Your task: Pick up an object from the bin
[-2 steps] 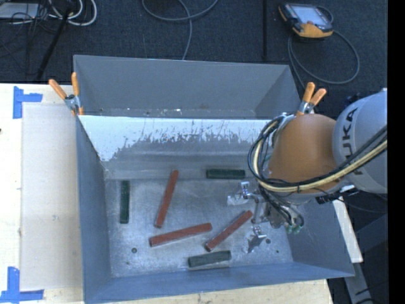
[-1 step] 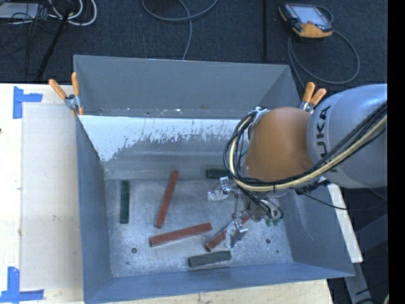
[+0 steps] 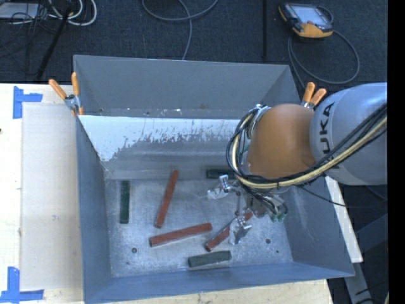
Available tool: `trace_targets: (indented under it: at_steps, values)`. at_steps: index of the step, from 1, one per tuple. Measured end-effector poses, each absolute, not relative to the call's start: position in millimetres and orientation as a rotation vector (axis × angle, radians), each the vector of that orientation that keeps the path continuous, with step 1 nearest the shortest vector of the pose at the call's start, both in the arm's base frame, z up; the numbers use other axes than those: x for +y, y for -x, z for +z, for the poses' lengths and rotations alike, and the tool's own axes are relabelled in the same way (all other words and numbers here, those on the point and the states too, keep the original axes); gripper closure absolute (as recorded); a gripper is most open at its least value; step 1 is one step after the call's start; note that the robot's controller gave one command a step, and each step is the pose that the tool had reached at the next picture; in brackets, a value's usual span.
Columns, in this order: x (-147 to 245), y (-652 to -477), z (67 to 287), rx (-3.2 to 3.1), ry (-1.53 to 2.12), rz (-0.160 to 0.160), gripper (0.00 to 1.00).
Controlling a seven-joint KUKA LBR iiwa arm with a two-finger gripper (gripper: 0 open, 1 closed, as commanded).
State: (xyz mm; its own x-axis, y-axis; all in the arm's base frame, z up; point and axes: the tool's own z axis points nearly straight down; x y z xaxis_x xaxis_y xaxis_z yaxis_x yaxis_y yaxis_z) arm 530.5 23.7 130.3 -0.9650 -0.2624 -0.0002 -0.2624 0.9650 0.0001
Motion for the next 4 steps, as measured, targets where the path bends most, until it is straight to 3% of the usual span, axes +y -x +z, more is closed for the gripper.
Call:
trace_targets:
  at_steps: [1, 2, 4]
  values:
    - [26.7, -516.7, 80.3, 3.089, 0.58, 0.0, 0.0]
    - [26.1, -518.7, 81.8, 3.079, 0.589, -0.001, 1.0]
    - [26.2, -518.0, 83.8, 3.082, 0.59, -0.001, 1.0]
